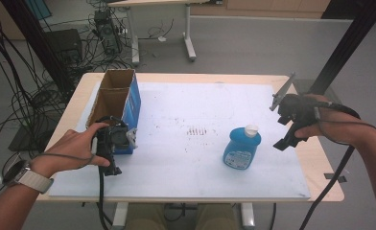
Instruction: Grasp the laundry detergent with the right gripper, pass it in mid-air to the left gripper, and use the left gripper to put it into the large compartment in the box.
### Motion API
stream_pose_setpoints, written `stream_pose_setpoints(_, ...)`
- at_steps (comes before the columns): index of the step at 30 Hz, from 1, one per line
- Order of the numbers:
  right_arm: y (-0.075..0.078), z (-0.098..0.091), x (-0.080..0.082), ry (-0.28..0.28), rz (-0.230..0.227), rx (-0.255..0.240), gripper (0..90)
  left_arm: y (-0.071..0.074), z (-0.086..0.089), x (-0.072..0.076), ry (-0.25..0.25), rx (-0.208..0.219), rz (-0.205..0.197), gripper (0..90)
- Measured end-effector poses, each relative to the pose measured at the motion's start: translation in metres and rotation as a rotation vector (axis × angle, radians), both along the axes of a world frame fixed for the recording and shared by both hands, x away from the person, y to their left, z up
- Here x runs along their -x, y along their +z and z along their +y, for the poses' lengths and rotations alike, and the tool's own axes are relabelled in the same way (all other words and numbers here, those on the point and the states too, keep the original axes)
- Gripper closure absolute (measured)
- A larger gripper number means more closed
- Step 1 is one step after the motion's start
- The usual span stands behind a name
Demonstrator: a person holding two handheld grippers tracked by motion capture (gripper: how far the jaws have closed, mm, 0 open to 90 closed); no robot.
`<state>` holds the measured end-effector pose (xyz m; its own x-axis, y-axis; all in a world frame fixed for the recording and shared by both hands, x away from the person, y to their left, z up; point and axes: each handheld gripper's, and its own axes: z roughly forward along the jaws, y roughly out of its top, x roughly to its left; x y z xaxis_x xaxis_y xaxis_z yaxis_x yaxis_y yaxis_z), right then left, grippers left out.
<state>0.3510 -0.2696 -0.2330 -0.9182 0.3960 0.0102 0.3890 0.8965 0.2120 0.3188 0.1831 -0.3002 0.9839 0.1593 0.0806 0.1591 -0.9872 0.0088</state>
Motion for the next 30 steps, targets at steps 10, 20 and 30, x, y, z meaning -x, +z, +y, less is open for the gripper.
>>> stream_pose_setpoints(10,-0.004,0.003,0.002,0.016,-0.001,-0.012,7.3,0.0,0.0,0.0,-0.003,0.001,-0.003,9.3)
stream_pose_setpoints(20,-0.01,0.007,0.003,0.02,-0.028,-0.07,6.7,-0.001,0.0,0.0,-0.003,0.004,-0.008,9.3)
stream_pose_setpoints(30,-0.02,0.011,0.005,0.021,-0.042,-0.099,6.1,-0.001,0.0,0.001,0.001,0.008,-0.011,9.3)
